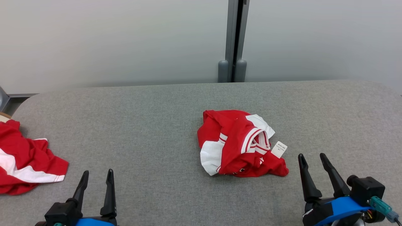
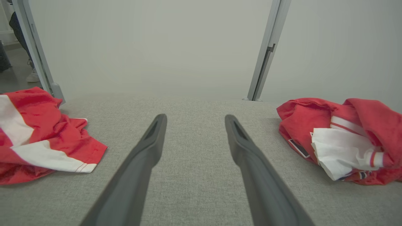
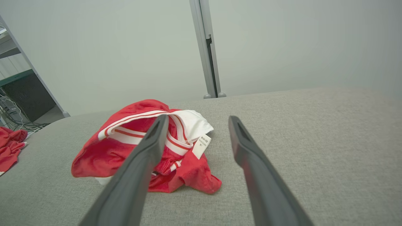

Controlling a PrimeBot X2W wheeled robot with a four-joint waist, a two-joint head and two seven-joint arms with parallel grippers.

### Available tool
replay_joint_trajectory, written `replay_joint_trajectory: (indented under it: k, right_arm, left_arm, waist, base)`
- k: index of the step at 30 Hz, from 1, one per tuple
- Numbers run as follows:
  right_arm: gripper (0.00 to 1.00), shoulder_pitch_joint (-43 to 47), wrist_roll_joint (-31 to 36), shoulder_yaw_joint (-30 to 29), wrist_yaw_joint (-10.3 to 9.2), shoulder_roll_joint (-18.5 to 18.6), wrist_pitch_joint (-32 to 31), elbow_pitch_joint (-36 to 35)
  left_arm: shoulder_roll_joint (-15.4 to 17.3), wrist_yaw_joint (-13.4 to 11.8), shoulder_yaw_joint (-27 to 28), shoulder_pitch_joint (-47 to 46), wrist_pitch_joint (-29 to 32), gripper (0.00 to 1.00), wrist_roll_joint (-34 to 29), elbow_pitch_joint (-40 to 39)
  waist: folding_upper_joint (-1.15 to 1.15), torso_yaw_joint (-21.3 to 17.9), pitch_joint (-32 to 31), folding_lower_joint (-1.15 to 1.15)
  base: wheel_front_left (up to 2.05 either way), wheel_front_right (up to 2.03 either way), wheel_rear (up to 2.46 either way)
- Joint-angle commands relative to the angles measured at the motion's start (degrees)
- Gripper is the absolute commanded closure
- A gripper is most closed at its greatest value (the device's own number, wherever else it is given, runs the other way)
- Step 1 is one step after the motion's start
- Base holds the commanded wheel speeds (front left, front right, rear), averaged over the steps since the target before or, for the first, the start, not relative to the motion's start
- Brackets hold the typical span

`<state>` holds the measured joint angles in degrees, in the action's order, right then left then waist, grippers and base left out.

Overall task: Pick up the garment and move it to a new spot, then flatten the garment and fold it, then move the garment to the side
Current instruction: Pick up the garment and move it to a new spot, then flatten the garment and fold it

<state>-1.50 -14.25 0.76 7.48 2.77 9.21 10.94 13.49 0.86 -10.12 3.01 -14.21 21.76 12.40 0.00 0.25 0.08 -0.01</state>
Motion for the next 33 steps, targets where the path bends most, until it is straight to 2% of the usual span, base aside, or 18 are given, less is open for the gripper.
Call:
replay_joint_trajectory:
  k: [1,14,19,27,33]
  right_arm:
    - [0.00,0.8,-0.4,-0.1,0.03,0.2,-0.1,0.1]
    - [0.00,0.1,-0.9,0.2,0.03,0.2,0.0,0.7]
    - [0.00,-0.8,-2.6,2.4,0.03,0.2,-2.2,0.9]
    - [0.00,-6.3,-13.5,11.6,0.03,0.2,-14.6,4.4]
    - [0.00,-12.3,-20.7,15.9,0.03,0.2,-16.3,10.4]
  left_arm:
    - [0.3,-0.3,-0.1,-0.1,0.2,0.00,-0.3,-0.3]
    - [0.9,-1.2,-0.3,-0.9,0.8,0.00,-0.1,-1.7]
    - [0.6,-1.4,-0.5,-1.0,0.7,0.00,0.2,-1.7]
    - [0.3,-1.7,-1.3,-1.3,1.1,0.00,0.3,-2.4]
    - [0.2,-1.4,-2.4,-1.4,1.7,0.00,0.1,-3.0]
  waist:
    - [0.00,-0.1,0.1,0.01]
    - [0.00,-0.7,0.8,0.01]
    - [0.00,-0.5,0.8,0.01]
    - [0.00,0.4,0.7,0.01]
    - [0.00,2.3,0.6,0.01]
  base:
    - [0.00,0.00,0.00]
    - [0.00,0.00,0.00]
    - [0.00,0.00,0.00]
    - [0.00,0.00,0.00]
    - [0.00,0.00,0.00]
